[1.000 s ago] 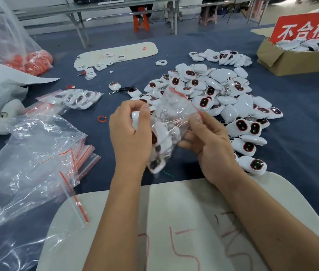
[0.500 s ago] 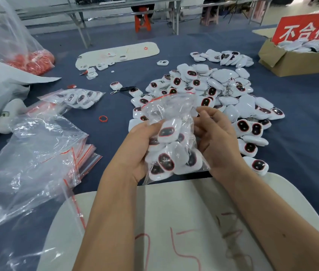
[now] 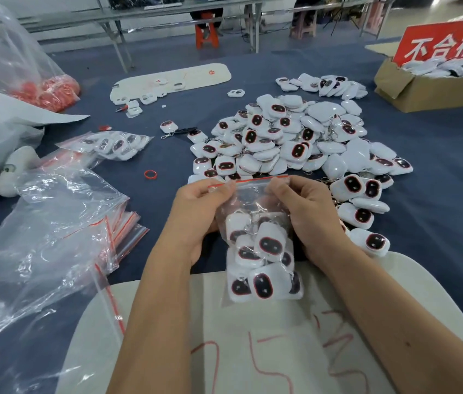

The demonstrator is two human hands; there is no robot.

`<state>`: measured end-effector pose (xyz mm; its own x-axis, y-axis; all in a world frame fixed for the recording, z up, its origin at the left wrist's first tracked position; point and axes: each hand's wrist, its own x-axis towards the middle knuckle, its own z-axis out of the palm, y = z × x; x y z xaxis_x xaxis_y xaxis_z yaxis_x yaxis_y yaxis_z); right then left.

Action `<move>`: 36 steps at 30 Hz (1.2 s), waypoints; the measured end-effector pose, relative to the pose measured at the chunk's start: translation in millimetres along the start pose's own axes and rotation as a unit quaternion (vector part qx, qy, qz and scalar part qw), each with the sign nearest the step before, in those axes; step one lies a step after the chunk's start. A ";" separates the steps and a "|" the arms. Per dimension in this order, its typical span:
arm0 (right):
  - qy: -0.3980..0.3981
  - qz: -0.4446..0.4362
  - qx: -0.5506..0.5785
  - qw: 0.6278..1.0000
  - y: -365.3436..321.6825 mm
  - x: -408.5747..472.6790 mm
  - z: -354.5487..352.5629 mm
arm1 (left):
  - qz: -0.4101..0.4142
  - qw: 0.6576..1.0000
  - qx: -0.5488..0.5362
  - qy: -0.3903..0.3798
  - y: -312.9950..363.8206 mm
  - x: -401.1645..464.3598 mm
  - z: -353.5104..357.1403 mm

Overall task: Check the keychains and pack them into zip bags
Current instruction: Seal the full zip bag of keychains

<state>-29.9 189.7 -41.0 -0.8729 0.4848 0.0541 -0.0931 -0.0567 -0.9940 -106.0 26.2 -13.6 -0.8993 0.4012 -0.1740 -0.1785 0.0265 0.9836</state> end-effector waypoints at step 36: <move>-0.027 -0.145 -0.119 0.982 4.0 -1.3 0.8 | 0.238 0.923 0.303 -0.019 -2.7 4.7 10.1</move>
<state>-29.5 188.1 -45.0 -0.8508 0.4030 0.3372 -0.2333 0.2852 -0.9296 -105.7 37.2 -16.5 -0.8011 0.5315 0.2753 0.4995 0.3403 0.7967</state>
